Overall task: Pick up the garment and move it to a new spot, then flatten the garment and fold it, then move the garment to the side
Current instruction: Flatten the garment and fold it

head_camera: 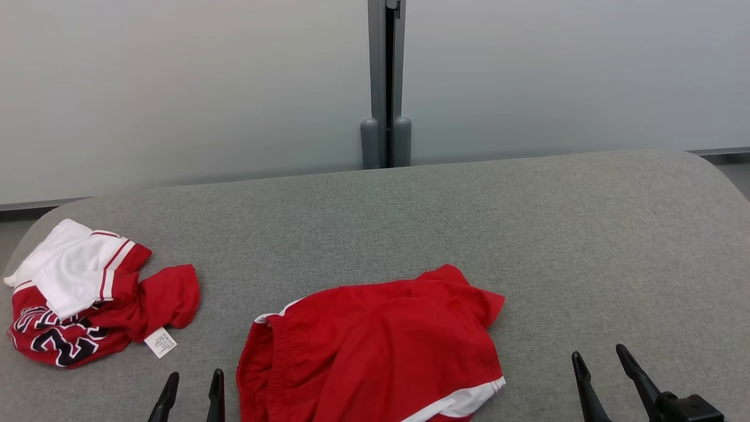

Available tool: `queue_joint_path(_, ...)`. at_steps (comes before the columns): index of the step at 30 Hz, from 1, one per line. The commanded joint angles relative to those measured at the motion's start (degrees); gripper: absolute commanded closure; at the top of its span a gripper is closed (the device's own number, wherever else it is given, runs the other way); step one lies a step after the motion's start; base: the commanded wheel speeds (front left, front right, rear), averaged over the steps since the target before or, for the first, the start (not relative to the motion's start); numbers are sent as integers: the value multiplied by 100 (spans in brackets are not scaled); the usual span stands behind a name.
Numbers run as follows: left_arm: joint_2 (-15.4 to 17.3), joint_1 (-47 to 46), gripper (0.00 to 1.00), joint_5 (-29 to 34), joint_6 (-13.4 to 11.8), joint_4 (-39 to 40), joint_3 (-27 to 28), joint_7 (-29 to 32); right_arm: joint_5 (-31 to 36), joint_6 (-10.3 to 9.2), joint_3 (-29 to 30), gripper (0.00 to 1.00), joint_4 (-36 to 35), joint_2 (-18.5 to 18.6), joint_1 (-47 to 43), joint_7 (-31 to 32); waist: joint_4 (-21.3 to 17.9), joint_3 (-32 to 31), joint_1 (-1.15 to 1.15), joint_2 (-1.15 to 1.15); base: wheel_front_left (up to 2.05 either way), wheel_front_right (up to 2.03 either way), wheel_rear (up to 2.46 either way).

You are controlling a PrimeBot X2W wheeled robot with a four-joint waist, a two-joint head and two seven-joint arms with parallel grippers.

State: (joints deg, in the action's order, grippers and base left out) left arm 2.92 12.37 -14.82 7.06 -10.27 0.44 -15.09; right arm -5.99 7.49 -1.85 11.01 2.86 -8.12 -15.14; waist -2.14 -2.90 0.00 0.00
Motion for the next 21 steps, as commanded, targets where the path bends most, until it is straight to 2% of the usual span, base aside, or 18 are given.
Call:
queue_joint_path(1, 6, -113, 0, 34, 37, -14, 18, -10, 29, 1, 16, 0, 6, 17, 49, -1, -14, 1, 0, 0, 0, 0, 0)
queue_joint_path(7, 6, -146, 0, 67, 37, -10, -56, -10, 42, 1, -126, 0, -2, 51, 84, -1, -21, -4, 0, 0, 0, 0, 0)
queue_joint_path(10, 4, -26, 0, -30, 37, 9, -129, -10, -129, 1, -475, 0, -31, 263, 140, -1, -39, -21, 0, 0, 0, 0, 0)
queue_joint_path(12, 87, 66, 0, -117, 41, 48, -263, 130, -392, 1, -951, 0, 99, 541, 153, -1, -42, -35, 0, 0, 0, 0, 0)
queue_joint_path(17, 412, 468, 0, -451, 27, 665, -585, 1523, -1215, 0, -2180, 0, 350, 1388, 486, 281, -26, -33, 0, 0, 0, 0, 0)
queue_joint_path(21, 529, 813, 0, -645, -36, 1432, -709, 2582, -1700, 0, -2773, 0, 483, 1743, 824, 533, 2, 36, 0, 0, 0, 0, 0)
